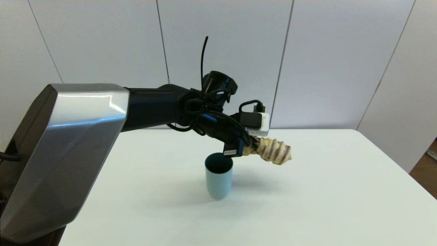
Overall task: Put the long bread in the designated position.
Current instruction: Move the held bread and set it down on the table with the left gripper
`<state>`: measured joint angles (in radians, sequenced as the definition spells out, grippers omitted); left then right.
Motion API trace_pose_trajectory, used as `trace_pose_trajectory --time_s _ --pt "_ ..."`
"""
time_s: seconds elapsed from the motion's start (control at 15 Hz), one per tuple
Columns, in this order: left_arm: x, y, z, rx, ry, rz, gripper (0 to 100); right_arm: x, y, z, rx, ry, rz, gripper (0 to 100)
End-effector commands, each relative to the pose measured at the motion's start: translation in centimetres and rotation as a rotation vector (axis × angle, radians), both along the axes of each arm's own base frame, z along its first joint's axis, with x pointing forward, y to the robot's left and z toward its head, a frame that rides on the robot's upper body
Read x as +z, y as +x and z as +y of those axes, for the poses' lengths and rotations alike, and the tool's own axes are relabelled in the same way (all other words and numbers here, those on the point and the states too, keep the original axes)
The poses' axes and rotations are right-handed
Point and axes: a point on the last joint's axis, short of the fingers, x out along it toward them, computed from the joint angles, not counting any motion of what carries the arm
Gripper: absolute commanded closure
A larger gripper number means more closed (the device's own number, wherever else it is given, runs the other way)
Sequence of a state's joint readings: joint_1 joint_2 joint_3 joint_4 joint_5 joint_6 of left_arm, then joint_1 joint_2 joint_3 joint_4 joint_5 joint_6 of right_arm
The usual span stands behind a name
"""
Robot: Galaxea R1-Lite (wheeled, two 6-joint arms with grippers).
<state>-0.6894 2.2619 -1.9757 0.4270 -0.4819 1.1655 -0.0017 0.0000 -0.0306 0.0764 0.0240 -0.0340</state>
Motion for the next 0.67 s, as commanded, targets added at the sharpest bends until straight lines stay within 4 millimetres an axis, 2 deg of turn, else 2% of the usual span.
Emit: trace_pose_trajectory --time_s 0.07,0.47,0.67 --pt "-0.2 -0.3 -0.4 -0.015 0.004 0.002 100 0.0 0.0 0.0 0.001 -0.001 0.002 0" --pt "-0.2 -1.0 -1.3 -0.031 -0.001 0.018 100 0.0 0.0 0.0 0.001 0.0 0.002 0" --pt "-0.9 -1.3 -2.0 -0.032 0.005 0.045 100 0.0 0.0 0.0 0.001 -0.001 0.002 0"
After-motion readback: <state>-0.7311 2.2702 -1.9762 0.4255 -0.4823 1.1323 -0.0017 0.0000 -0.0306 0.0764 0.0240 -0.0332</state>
